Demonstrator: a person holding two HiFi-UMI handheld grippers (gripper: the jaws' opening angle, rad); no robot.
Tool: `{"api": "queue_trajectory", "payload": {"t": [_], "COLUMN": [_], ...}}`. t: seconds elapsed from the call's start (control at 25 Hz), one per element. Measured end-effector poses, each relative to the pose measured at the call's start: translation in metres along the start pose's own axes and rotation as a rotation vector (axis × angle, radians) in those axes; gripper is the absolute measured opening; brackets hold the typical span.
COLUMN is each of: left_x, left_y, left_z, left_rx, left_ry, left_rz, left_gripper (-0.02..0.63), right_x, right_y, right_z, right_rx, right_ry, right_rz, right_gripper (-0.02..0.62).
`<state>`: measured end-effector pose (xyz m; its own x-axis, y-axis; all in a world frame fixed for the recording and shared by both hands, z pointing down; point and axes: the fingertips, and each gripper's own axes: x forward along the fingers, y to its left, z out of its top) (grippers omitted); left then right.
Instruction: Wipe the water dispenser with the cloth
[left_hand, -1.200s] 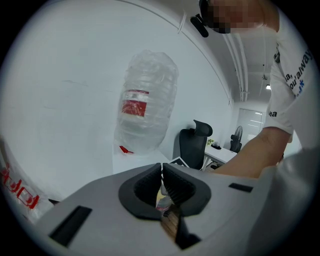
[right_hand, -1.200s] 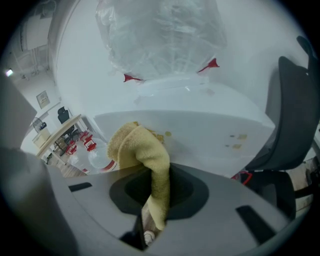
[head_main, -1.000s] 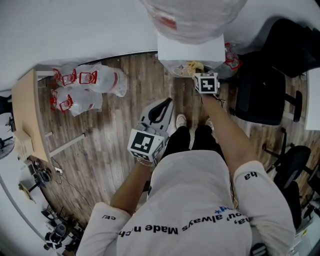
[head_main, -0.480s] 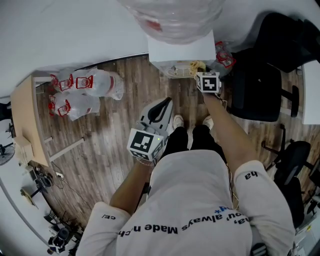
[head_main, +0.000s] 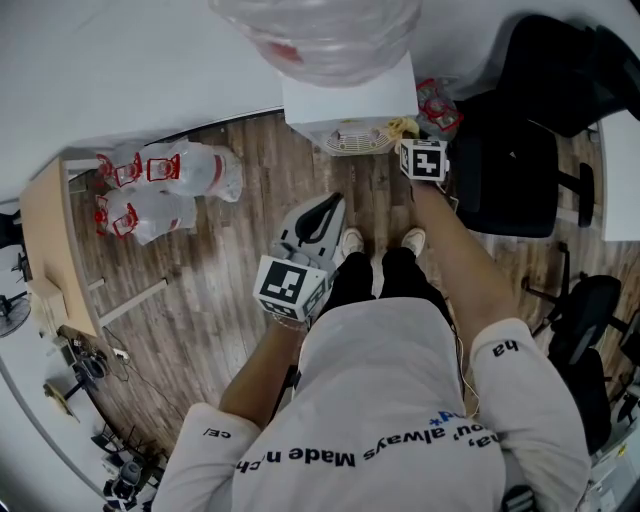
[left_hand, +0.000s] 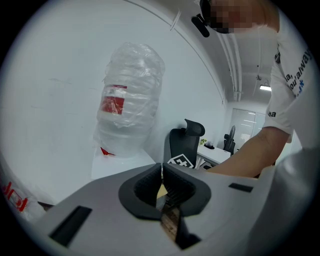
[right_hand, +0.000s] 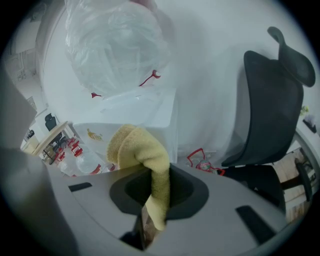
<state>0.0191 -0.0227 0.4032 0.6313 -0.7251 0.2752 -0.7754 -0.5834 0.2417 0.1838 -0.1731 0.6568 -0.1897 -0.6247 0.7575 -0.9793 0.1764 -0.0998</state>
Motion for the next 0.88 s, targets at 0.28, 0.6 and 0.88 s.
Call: {"api": "queue_trajectory", "payload": {"t": [0.28, 0.6, 0.88], "left_x": [0.003, 0.004, 0.006], "left_y": [-0.003, 0.001, 0.006], "left_z": [0.001, 0.002, -0.002], "left_rx": [-0.004, -0.003, -0.008], "left_ry": [0.000, -0.005, 0.004], "left_rz": [0.002, 0.013, 0.018], "left_gripper": [0.028, 0.028, 0.028], "right_x": [-0.002, 0.005, 0.013], "right_y": [-0.005, -0.006, -0.007], "right_z": [0.003, -0.002, -0.008], "right_rx": [-0.002, -0.003, -0.018], "right_ry": [-0.002, 0.001, 0.006], "right_rz": [0.004, 0.012, 0.012], "right_gripper": [0.060, 0.060, 0.060]}}
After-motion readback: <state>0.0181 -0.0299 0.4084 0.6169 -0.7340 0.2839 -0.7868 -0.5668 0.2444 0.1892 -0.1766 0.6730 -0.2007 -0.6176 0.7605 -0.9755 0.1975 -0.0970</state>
